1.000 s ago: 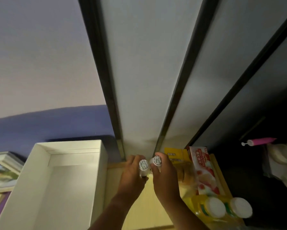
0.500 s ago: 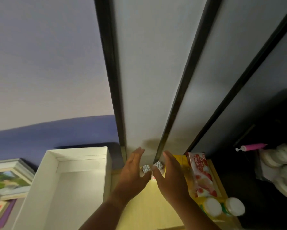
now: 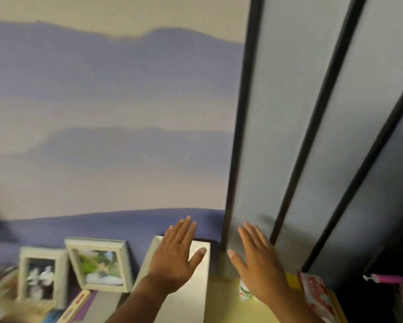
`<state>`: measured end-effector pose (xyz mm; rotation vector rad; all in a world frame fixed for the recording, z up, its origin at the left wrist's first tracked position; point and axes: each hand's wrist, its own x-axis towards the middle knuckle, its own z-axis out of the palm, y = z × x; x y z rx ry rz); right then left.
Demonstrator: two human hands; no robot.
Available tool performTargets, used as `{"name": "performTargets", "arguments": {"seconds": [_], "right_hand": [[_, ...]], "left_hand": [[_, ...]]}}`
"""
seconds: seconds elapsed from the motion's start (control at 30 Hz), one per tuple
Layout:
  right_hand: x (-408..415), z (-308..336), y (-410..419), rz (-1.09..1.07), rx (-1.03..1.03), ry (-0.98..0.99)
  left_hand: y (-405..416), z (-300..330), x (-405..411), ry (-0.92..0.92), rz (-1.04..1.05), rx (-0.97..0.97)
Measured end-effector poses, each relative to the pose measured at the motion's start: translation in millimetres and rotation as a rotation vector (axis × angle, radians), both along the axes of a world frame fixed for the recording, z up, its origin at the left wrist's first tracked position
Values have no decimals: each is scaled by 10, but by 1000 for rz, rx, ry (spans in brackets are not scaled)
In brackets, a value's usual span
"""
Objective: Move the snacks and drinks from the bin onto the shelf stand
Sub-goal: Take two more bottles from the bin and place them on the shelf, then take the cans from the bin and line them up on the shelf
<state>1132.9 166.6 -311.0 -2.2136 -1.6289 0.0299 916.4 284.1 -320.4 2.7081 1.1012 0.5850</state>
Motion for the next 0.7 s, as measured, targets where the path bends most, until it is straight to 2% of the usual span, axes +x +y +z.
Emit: {"name": "performTargets", "arguments": {"seconds": [0.13, 0.3, 0.5, 0.7], "right_hand": [[-640, 324, 143, 200, 3, -68], [-1593, 601, 116, 409, -33, -52], [-3031, 796, -64, 636, -43, 38], [-4609, 835, -408, 835, -45, -15]], "left_hand": [[-240, 366, -854, 76, 220, 53], [-770, 684, -1949, 102, 424, 79], [-1442, 948, -3279, 83, 669, 53], [-2185, 951, -4746, 105, 859, 54]]}}
